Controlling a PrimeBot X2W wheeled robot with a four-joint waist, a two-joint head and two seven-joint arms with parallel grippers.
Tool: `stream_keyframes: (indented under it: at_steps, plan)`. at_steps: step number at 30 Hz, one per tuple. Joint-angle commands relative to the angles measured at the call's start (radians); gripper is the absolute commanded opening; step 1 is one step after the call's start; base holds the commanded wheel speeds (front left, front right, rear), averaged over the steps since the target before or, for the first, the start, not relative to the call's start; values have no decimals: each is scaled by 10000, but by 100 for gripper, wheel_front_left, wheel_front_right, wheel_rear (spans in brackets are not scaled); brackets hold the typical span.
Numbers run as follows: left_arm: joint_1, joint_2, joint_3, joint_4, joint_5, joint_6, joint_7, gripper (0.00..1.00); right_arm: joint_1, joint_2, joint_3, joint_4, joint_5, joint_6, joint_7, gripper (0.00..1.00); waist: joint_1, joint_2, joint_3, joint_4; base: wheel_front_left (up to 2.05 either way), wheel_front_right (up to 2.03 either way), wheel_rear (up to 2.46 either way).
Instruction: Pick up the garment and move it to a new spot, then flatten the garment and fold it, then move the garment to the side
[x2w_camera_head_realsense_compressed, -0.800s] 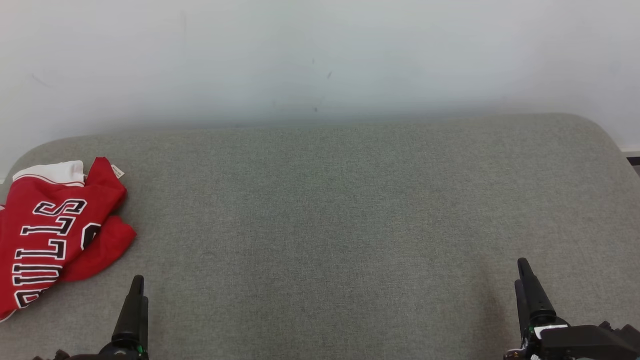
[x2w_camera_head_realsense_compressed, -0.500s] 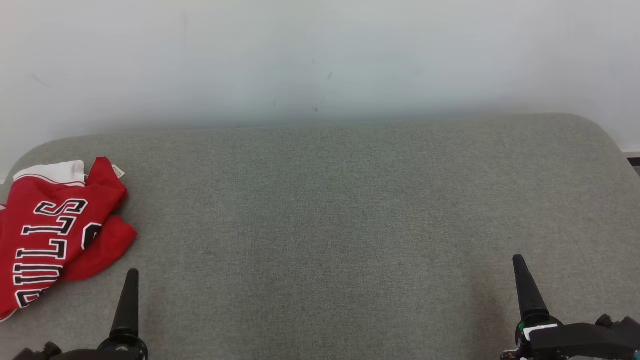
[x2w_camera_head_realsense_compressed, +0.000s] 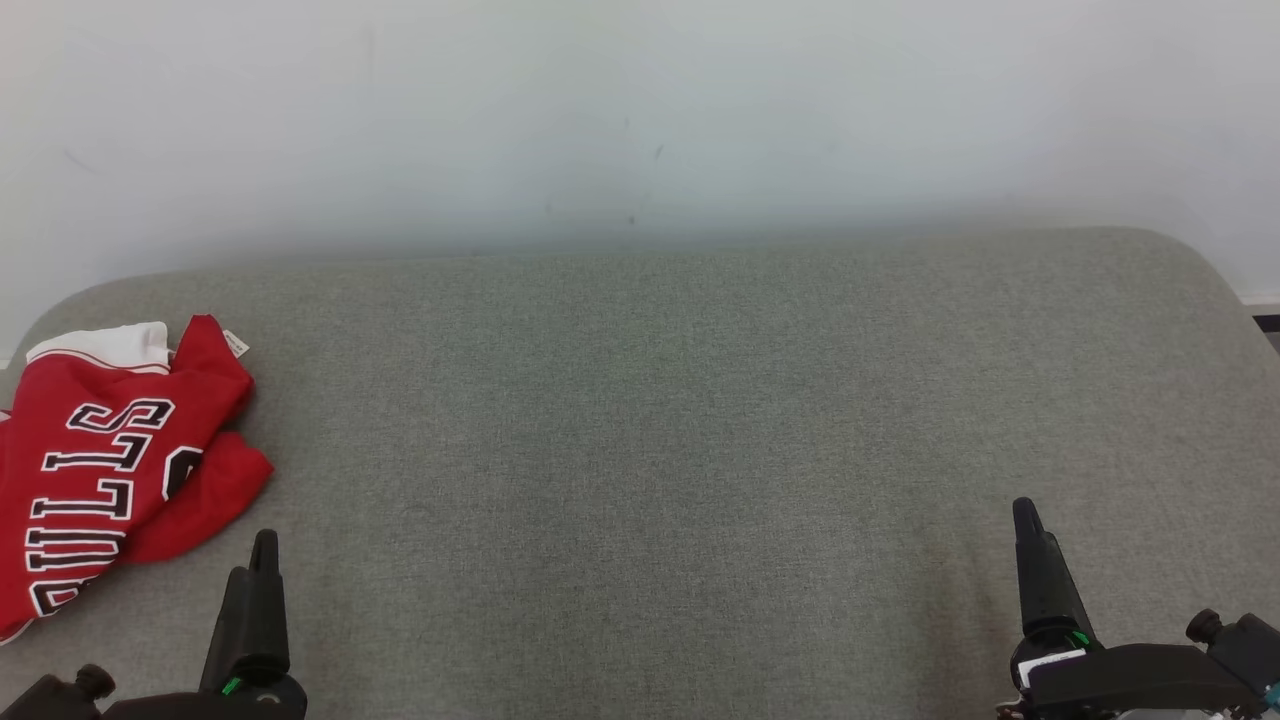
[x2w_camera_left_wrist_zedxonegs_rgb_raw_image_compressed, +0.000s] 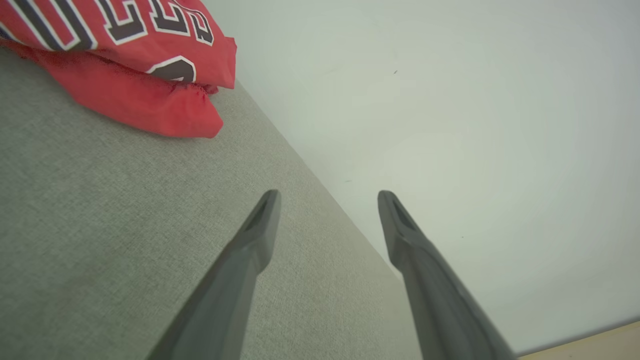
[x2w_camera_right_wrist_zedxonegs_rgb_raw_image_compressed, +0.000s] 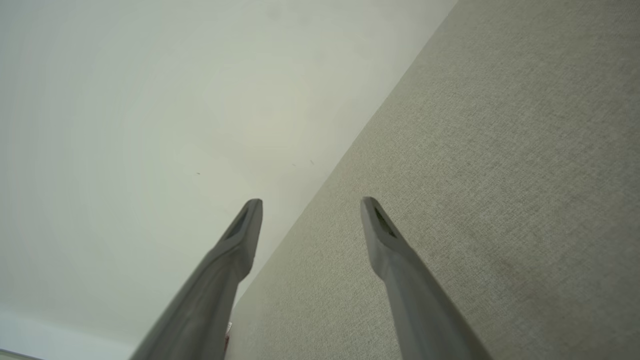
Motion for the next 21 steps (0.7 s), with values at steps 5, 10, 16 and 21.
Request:
stream_keyframes:
  at_steps: [5, 10, 16, 21]
  plan:
    - [23, 62, -11, -327, 1358, 97, -248, 100, 5, -45, 197, -221, -1204, 30, -246, 100, 0, 0, -2, 16, 0, 0, 0]
    - [78, 65, -9, -432, 2197, 158, -378, 100, 18, -46, 278, -257, -1989, 32, -372, 100, 0, 0, -8, 23, 0, 0, 0]
    - [155, 85, -65, -561, 3431, 221, -556, 100, 51, -49, 377, -306, -3090, 34, -551, 100, 0, 0, -11, 31, 0, 0, 0]
    - [199, 102, -131, -637, 4261, 278, -702, 100, 95, -50, 432, -375, -3755, 36, -697, 100, 0, 0, -12, 44, 0, 0, 0]
